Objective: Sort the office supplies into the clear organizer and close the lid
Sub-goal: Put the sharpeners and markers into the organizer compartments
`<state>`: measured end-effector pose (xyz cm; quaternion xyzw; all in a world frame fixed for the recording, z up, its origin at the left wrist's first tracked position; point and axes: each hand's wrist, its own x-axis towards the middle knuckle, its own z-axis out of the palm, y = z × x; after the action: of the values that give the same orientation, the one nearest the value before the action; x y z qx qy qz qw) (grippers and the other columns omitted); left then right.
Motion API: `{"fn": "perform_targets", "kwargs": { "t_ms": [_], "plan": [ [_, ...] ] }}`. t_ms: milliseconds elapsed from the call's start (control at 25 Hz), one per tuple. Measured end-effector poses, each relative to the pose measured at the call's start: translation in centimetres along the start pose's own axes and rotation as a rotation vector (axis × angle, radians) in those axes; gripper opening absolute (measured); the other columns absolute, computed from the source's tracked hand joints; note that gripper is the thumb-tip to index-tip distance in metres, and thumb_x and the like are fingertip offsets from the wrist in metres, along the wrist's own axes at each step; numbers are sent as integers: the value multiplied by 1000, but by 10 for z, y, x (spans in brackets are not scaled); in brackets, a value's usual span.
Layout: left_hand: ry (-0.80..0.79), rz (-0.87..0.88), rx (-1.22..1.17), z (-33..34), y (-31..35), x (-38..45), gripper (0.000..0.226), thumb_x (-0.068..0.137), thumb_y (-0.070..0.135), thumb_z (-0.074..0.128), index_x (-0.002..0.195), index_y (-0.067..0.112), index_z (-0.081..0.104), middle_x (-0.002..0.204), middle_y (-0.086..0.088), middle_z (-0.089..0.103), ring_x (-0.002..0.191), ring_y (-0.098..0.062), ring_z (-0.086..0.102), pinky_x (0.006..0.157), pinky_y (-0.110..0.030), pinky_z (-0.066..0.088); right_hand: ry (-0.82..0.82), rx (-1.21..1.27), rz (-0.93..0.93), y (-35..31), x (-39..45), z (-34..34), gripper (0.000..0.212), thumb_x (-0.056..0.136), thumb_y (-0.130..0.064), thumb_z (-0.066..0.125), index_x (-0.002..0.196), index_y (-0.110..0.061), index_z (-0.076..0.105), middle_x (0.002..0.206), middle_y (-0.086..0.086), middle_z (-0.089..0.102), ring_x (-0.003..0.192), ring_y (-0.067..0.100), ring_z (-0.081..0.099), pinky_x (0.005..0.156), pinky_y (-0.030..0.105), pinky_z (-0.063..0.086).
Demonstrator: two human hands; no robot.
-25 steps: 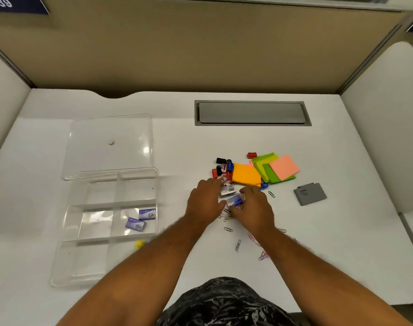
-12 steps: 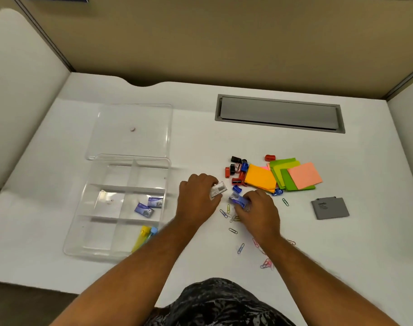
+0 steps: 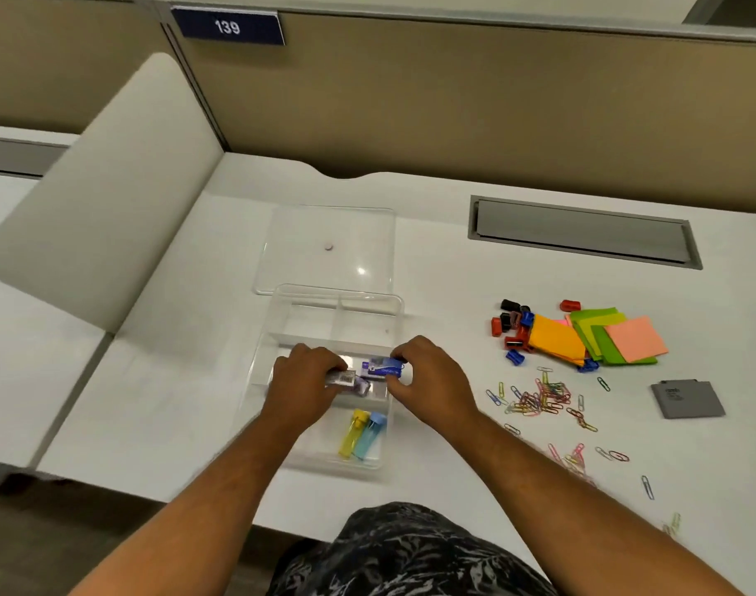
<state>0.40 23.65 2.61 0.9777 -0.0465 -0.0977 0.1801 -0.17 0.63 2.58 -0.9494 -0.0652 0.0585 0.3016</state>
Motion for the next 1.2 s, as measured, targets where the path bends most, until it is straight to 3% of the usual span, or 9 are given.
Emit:
{"fn": "perform_targets", "kwargs": {
  "t_ms": [160,360,560,720,920,1120,1200],
  "plan": [
    [-11,72,-15,-8,-11,9,22,85,34,76,107,31,74,107,11,72,106,-19,57,87,-38,41,-66,-186,63,-25,13,29,31,80,-47,74,103,-26,72,101,-5,59,86,17,62,73,39,58],
    [-51,126,127,-5,-3,24,34,84,52,76,111,31,73,109,10,71,106,-16,54,87,-37,36,-22,-294,155,-26,18,42,38,81,-55,78,100,-22,74,99,-1,57,82,18,60,70,38,57],
    [-40,99,124,-4,-8,25,37,87,45,74,121,31,68,126,10,65,118,-16,52,99,-39,38,-2,-184,187,-32,15,41,50,84,-51,78,125,-24,66,117,-2,58,100,18,63,80,35,60],
    [-9,119,24,-3,0,24,36,83,40,78,117,33,68,125,13,63,118,-16,53,97,-38,39,135,-30,217,-22,-6,25,41,88,-46,75,124,-29,64,120,-9,56,100,10,61,78,30,59],
    [-34,248,-56,13,69,32,33,85,39,73,117,33,66,126,14,61,119,-17,52,96,-38,39,203,-4,409,45,-37,-16,29,90,-38,75,116,-30,66,116,-9,60,100,10,64,76,29,56],
    [-99,326,-105,45,149,55,38,89,38,70,124,27,62,131,9,59,120,-18,52,90,-32,46,150,-53,507,117,-40,-53,40,94,-22,72,133,-26,63,137,-3,59,123,20,60,102,32,49],
    [-115,310,-78,58,179,72,42,90,37,68,130,26,59,136,8,56,124,-17,50,88,-32,47,99,-75,480,140,-30,-65,44,94,-16,70,136,-24,60,138,-1,58,124,21,58,103,31,47]
  ]
}}
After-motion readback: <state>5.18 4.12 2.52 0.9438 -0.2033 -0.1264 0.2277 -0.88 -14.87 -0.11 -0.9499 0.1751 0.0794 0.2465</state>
